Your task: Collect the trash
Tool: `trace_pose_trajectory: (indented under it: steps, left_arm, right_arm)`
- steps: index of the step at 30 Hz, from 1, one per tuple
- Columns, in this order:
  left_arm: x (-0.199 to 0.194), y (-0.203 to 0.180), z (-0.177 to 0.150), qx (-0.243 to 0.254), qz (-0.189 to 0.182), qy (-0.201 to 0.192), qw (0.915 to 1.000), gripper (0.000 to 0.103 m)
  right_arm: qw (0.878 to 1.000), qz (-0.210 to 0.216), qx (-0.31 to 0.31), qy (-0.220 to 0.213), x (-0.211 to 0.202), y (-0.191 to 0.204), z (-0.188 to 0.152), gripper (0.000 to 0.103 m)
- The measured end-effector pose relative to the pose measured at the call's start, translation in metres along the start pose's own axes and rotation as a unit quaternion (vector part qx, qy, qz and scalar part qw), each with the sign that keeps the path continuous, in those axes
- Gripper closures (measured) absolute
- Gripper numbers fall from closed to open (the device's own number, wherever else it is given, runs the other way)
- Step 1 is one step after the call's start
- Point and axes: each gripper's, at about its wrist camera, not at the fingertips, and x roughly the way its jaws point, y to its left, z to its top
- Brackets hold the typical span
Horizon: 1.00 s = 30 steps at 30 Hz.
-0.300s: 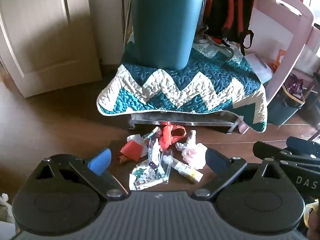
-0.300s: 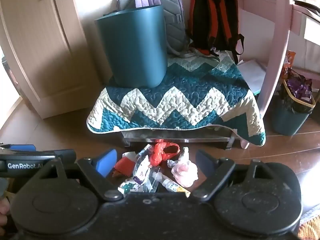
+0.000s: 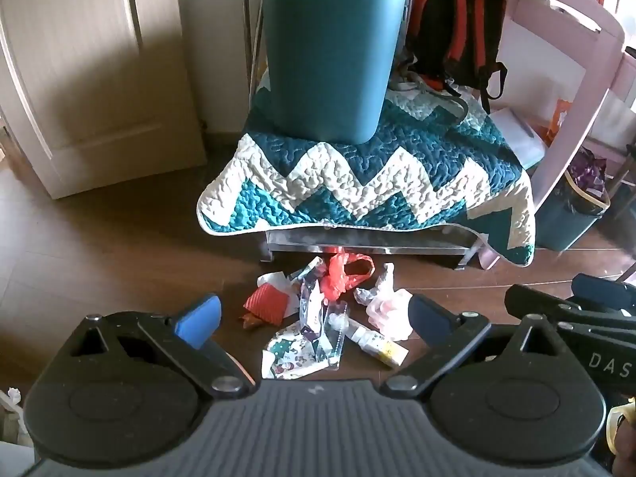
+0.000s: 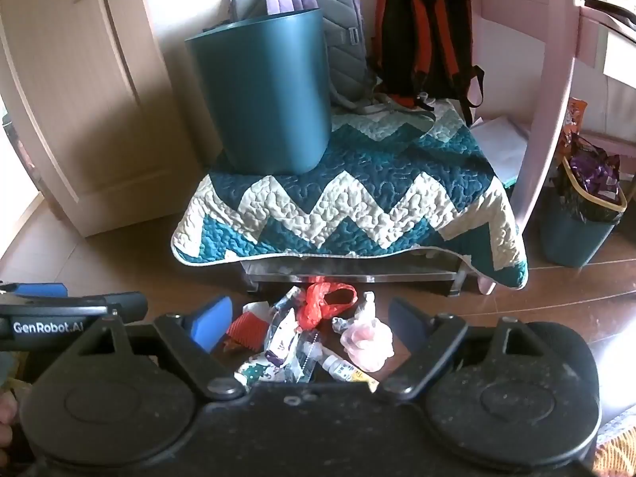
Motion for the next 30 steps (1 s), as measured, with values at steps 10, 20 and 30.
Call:
trace_pose_trajectory:
  steps: [10, 20, 30]
  left_arm:
    - [-0.0023, -0.0018, -0.0007, -0.003, -0.001, -0.005, 1.0, 0.002]
    - [-0.0014, -0.0029, -0.0024, -0.005, 0.0, -0.001, 1.0, 0.002]
    - [0.0014, -0.0032, -0.0047, -0.002, 0.0, 0.001, 1.0, 0.002]
  right_arm:
    - [1.0, 0.0, 0.0, 0.001, 0.0007, 0.007, 0.0034, 0.017]
    - [1.0, 0.002, -0.007, 0.008, 0.0046, 0.008, 0.004, 0.017]
    - [1.0, 0.002, -0.003, 0.016, 0.0082, 0.0058, 0.0055, 0.017]
